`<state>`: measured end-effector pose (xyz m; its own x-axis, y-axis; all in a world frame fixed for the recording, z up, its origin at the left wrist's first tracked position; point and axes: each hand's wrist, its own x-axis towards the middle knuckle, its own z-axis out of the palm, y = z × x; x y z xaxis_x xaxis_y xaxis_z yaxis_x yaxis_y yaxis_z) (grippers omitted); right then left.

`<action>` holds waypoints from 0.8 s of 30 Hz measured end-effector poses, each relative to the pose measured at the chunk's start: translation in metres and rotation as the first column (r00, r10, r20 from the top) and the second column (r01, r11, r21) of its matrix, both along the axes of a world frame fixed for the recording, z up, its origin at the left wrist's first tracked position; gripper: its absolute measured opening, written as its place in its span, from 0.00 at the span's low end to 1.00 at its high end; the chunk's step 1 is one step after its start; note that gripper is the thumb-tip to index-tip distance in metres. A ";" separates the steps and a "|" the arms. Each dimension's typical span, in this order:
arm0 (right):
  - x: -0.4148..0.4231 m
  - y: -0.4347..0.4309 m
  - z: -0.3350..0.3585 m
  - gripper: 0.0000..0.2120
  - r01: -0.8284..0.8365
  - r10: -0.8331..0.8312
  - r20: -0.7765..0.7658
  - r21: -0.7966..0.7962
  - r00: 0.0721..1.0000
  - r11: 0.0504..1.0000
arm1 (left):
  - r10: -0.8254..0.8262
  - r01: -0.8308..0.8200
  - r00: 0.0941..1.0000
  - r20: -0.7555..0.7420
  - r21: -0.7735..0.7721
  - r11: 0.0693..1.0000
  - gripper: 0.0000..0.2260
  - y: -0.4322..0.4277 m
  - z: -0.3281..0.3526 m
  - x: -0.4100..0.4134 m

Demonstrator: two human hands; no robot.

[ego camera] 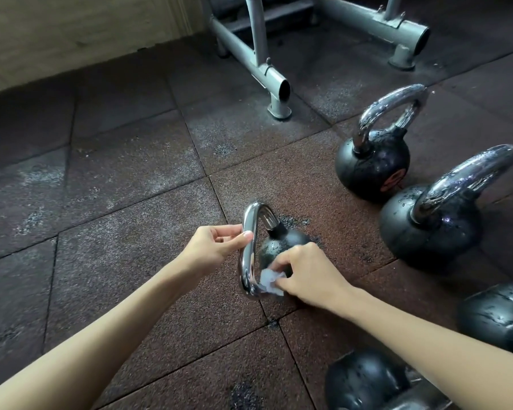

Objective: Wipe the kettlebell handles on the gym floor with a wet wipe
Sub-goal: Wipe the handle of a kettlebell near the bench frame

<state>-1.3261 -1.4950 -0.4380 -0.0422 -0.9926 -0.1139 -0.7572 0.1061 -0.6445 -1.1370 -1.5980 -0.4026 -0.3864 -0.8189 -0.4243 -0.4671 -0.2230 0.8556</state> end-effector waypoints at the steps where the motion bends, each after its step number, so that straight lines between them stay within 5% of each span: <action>1: -0.002 -0.006 0.003 0.10 0.077 -0.075 0.055 -0.032 0.996 0.996 | 0.006 -0.006 1.000 0.004 -0.012 1.000 0.13 0.000 -0.002 0.000; 4: -0.007 -0.027 0.005 0.09 0.411 -0.386 0.253 -0.054 0.887 0.910 | -0.032 0.032 0.999 -0.005 -0.019 0.999 0.11 0.003 0.000 -0.002; 8: 0.000 -0.046 -0.001 0.08 0.582 -0.551 0.262 -0.055 0.792 0.811 | -0.074 0.073 0.997 -0.019 -0.043 0.996 0.04 0.003 -0.001 -0.003; 15: 0.016 -0.059 -0.009 0.07 0.645 -0.598 0.278 -0.121 0.752 0.754 | -0.082 0.082 0.997 0.004 -0.092 0.992 0.08 0.000 -0.005 0.002; 24: 0.018 -0.056 -0.018 0.07 0.570 -0.535 0.204 -0.208 0.820 0.795 | -0.093 0.095 0.995 0.018 -0.114 0.989 0.12 0.000 -0.010 0.001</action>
